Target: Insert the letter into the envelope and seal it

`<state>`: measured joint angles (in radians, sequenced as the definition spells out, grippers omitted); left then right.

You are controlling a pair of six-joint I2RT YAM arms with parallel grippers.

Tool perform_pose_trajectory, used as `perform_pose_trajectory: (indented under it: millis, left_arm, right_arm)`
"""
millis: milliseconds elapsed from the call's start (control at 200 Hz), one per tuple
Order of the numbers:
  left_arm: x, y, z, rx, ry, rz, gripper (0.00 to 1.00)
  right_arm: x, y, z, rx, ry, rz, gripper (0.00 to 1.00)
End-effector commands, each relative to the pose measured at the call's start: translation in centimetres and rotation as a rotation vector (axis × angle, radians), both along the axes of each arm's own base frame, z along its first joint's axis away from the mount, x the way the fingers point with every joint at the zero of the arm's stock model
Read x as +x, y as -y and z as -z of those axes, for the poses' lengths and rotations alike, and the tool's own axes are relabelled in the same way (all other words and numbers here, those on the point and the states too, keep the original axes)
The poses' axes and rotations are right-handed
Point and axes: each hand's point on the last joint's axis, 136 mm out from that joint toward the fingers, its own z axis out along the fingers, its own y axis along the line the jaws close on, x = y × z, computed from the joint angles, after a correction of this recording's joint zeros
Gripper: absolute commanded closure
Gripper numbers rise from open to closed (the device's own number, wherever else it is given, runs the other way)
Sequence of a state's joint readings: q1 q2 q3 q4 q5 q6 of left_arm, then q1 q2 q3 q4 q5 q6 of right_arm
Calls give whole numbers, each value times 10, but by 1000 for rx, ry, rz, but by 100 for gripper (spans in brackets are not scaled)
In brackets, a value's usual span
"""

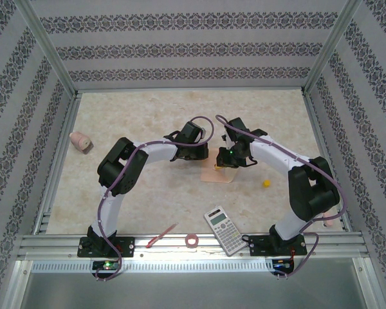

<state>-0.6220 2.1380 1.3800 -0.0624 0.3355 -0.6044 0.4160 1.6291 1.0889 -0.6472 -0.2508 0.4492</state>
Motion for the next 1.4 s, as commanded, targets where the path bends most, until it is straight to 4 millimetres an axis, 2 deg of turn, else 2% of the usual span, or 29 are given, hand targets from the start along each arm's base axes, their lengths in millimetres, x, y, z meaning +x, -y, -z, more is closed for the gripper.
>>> perform_pose_trajectory:
  millis: [0,305,585,809,1139,1394]
  left_arm:
    - [-30,-24,41,127,-121,-20,100]
    - [-31,-23,40,122,-122,-12,100]
    - [-31,-23,40,120,-123,-9,100]
    - [-32,-24,41,120,-131,-22,100]
    - [-30,-23,38,109,-128,-39,100]
    - [-29,-21,37,103,-126,-37,100]
  right_arm:
    - [-2,7,7,-26,-32,14,99]
    - [25,11,7,-32,-10,19,99]
    - [35,13,4,-31,5,24,99]
    - [25,14,-1,-29,1,22,99]
    - [-3,8,-4,-7,-22,13,99]
    - [-6,5,-2,-6,-27,10,99]
